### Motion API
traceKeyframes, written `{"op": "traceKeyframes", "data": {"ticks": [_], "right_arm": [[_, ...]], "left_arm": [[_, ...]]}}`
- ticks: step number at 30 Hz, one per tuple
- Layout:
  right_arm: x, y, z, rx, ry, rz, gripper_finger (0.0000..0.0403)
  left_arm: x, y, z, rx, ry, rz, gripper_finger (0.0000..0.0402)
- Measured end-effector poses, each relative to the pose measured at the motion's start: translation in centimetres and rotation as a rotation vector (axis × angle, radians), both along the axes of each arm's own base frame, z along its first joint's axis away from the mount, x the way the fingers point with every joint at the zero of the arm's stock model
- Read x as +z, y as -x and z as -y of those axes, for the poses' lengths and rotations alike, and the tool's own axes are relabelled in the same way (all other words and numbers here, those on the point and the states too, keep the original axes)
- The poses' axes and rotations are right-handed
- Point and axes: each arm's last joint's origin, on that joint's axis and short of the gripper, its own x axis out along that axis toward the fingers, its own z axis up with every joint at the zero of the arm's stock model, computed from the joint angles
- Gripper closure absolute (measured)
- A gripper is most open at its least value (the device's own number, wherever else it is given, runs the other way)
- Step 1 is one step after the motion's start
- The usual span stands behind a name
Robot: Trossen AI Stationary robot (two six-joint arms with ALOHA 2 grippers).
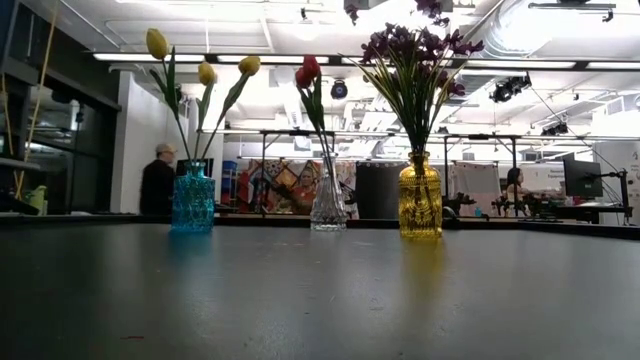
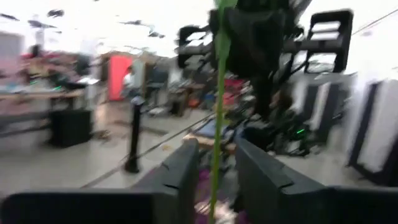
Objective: Sort flowers into vase by color
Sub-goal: Put the pink flower into the transparent vase
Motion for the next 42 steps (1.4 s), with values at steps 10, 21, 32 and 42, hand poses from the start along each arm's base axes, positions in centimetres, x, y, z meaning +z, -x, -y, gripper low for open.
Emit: {"op": "traceKeyframes", "data": {"ticks": [10,21,32,42], "right_arm": [[-0.9,1.6,4.8,-0.197,0.058,-0.167,0.0402],[-9.6,-0.3,13.3,-0.423,0.012,-0.316,0.0402],[-15.1,-1.3,14.9,-0.572,-0.009,-0.256,0.0403],[-16.8,-1.4,14.9,-0.571,-0.077,-0.276,0.0403]], "left_arm": [[-1.0,5.5,-0.6,0.109,0.104,-0.192,0.0211],[-4.5,6.9,0.6,0.021,0.194,-0.136,0.0204],[-4.7,7.0,0.9,0.031,0.202,-0.116,0.0204],[-4.7,7.0,0.9,0.032,0.202,-0.116,0.0204]]}}
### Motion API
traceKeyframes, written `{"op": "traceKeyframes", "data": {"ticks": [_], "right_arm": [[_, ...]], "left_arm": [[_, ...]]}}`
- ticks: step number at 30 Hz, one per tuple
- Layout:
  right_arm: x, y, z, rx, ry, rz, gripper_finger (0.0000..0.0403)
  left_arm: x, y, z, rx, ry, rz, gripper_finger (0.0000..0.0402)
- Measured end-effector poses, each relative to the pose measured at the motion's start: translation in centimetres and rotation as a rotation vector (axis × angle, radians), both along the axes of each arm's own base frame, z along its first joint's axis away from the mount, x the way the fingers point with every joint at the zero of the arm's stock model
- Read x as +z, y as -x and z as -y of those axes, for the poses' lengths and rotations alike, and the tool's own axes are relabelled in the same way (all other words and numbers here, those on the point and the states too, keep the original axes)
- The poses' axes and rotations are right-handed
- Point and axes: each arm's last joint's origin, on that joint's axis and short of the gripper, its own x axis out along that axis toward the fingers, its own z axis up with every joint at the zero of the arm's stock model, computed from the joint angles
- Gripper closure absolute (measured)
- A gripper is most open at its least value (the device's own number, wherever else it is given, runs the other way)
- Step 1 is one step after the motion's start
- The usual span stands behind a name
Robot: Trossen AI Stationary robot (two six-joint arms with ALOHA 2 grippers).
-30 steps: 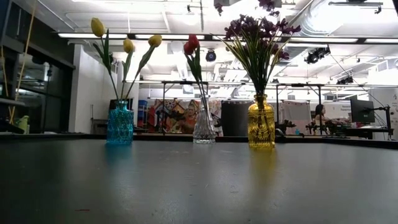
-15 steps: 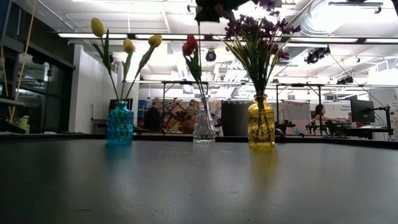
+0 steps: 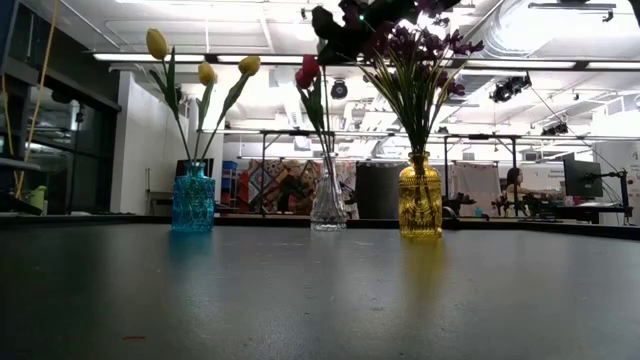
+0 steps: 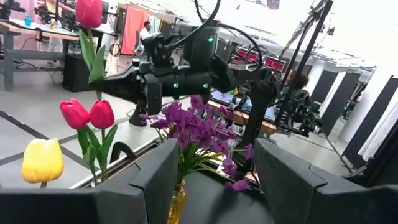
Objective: Sort flowers into vase by color
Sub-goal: Put the pink flower into the transparent vase
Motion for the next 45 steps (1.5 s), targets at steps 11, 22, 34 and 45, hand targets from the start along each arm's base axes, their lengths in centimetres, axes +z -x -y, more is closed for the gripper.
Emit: {"op": "traceKeyframes", "data": {"ticks": [11,22,34,45], "right_arm": [[-1.1,-0.1,0.1,-0.035,0.034,-0.007,0.0403],[-0.2,-0.1,0.1,-0.025,0.042,0.023,0.0403],[-0.9,0.0,0.1,-0.025,0.011,-0.039,0.0403],[-0.2,0.1,-0.3,-0.014,-0.035,-0.074,0.0325]], "left_arm": [[0.1,0.0,0.0,0.0,0.002,0.012,0.0204],[0.3,0.0,0.0,-0.001,0.005,0.028,0.0204],[0.3,0.0,0.0,-0.001,0.004,0.027,0.0204],[0.3,0.0,0.0,-0.001,0.004,0.027,0.0204]]}}
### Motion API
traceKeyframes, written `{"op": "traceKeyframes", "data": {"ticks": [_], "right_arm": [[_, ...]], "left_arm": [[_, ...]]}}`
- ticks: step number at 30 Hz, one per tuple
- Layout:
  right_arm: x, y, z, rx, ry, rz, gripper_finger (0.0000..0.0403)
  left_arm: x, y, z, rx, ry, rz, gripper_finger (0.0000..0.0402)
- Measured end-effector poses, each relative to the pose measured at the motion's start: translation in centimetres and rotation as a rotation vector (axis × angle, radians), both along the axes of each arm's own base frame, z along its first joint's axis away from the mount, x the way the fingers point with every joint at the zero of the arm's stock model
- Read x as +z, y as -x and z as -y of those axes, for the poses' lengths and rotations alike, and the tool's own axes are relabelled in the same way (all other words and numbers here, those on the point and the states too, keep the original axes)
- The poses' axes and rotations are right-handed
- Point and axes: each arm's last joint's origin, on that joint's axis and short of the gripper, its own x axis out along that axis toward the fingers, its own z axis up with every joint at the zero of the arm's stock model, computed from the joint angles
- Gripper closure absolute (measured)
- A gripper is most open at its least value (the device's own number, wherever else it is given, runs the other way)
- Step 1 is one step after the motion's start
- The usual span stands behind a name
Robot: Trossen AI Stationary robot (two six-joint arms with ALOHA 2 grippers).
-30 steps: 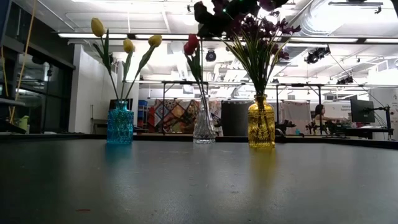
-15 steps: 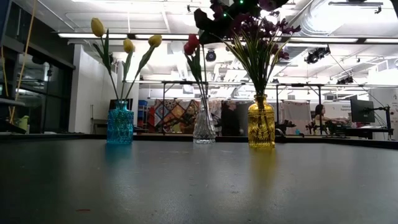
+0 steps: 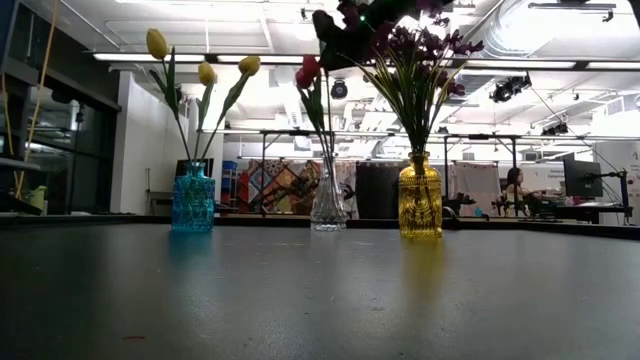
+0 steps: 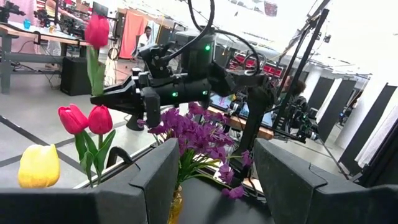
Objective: Sort flowers into vase by color
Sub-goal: Put the pink flower into the transparent vase, then return to Home Position
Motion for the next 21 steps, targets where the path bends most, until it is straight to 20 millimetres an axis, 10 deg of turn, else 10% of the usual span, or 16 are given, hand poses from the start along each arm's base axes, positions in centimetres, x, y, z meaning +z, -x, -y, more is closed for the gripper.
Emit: {"op": "traceKeyframes", "data": {"ticks": [10,21], "right_arm": [[3.0,1.0,-0.8,0.091,-0.098,-0.092,0.017],[10.4,5.1,-2.7,0.153,-0.053,-0.251,0.0144]], "left_arm": [[0.0,0.0,0.0,0.0,-0.006,-0.003,0.0204],[0.3,0.7,-0.1,0.003,-0.027,0.012,0.0204]]}}
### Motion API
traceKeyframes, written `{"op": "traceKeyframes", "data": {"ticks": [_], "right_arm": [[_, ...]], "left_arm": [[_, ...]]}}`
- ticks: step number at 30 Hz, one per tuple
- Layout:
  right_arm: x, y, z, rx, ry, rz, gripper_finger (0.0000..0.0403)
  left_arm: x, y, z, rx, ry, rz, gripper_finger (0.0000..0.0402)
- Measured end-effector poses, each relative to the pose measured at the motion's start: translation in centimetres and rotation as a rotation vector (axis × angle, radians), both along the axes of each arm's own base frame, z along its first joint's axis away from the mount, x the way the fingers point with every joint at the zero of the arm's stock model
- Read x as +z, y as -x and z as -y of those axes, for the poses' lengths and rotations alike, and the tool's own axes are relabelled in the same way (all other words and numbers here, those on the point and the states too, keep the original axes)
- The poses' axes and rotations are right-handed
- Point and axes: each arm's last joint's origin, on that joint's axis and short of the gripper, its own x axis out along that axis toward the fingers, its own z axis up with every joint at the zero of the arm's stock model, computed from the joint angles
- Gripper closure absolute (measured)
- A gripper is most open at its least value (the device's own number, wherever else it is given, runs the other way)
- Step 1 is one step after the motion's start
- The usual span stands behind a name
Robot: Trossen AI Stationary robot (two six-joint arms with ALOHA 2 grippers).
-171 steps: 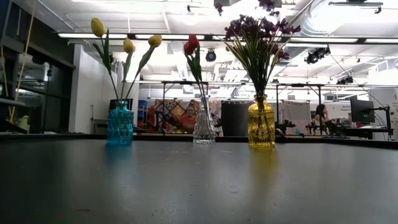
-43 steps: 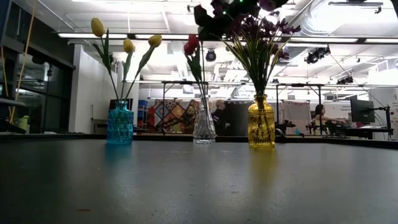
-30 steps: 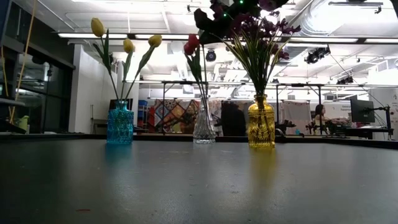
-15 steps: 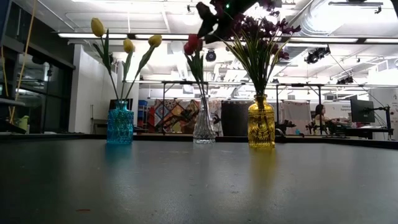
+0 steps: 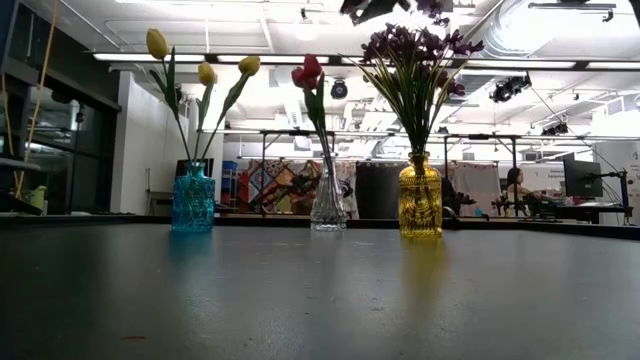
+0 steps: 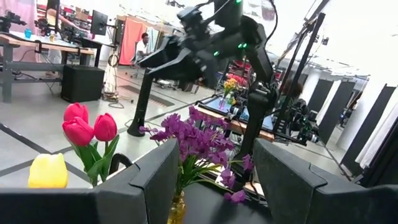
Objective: Sort flowers into vase by color
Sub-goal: Return to Home Position
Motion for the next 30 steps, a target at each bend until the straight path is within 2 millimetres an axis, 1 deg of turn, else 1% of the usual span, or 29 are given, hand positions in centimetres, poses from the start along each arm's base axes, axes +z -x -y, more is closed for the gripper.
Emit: {"op": "traceKeyframes", "data": {"ticks": [2,4,6,8,10,11,13,15,16,17,20,23,25,29,30], "right_arm": [[1.3,1.0,-0.5,0.013,-0.004,-0.005,0.0144],[2.1,1.9,-1.1,0.063,-0.035,-0.019,0.0144],[2.3,2.4,-2.0,0.128,-0.087,-0.048,0.0151],[2.0,2.7,-3.2,0.195,-0.146,-0.106,0.0168],[1.4,2.9,-4.6,0.248,-0.182,-0.188,0.02],[1.1,3.1,-5.5,0.277,-0.191,-0.228,0.0223],[0.7,3.5,-7.3,0.334,-0.221,-0.285,0.0278],[0.7,4.1,-9.1,0.38,-0.258,-0.291,0.0346],[0.6,4.3,-10.0,0.405,-0.275,-0.29,0.0373],[0.5,4.7,-10.9,0.422,-0.291,-0.283,0.0387],[0.1,5.9,-13.6,0.441,-0.326,-0.228,0.0381],[-1.5,7.6,-15.7,0.415,-0.353,-0.162,0.0392],[-3.1,8.8,-16.8,0.393,-0.392,-0.102,0.04],[-6.5,10.9,-18.3,0.362,-0.49,0.073,0.04],[-7.1,11.2,-18.5,0.367,-0.517,0.125,0.0401]], "left_arm": [[0.0,0.1,0.0,0.0,-0.002,0.001,0.0204],[0.0,0.0,0.0,-0.002,-0.022,-0.008,0.0204],[0.0,-0.1,0.1,-0.011,-0.06,-0.025,0.0204],[-0.1,-0.2,0.1,-0.021,-0.1,-0.043,0.0204],[-0.1,-0.2,0.2,-0.04,-0.135,-0.053,0.0204],[-0.1,-0.2,0.2,-0.05,-0.149,-0.055,0.0204],[0.0,-0.1,0.2,-0.061,-0.167,-0.056,0.0204],[0.0,0.0,0.2,-0.063,-0.172,-0.055,0.021],[0.0,0.0,0.2,-0.063,-0.174,-0.055,0.0215],[0.0,0.0,0.2,-0.063,-0.176,-0.055,0.0222],[-0.7,-0.3,0.2,-0.084,-0.181,-0.061,0.0249],[-2.1,-0.8,0.1,-0.113,-0.178,-0.048,0.0284],[-3.1,-1.1,0.0,-0.132,-0.166,-0.016,0.0311],[-5.7,-1.3,-0.2,-0.182,-0.141,0.037,0.0378],[-6.4,-1.3,-0.3,-0.192,-0.13,0.044,0.0389]]}}
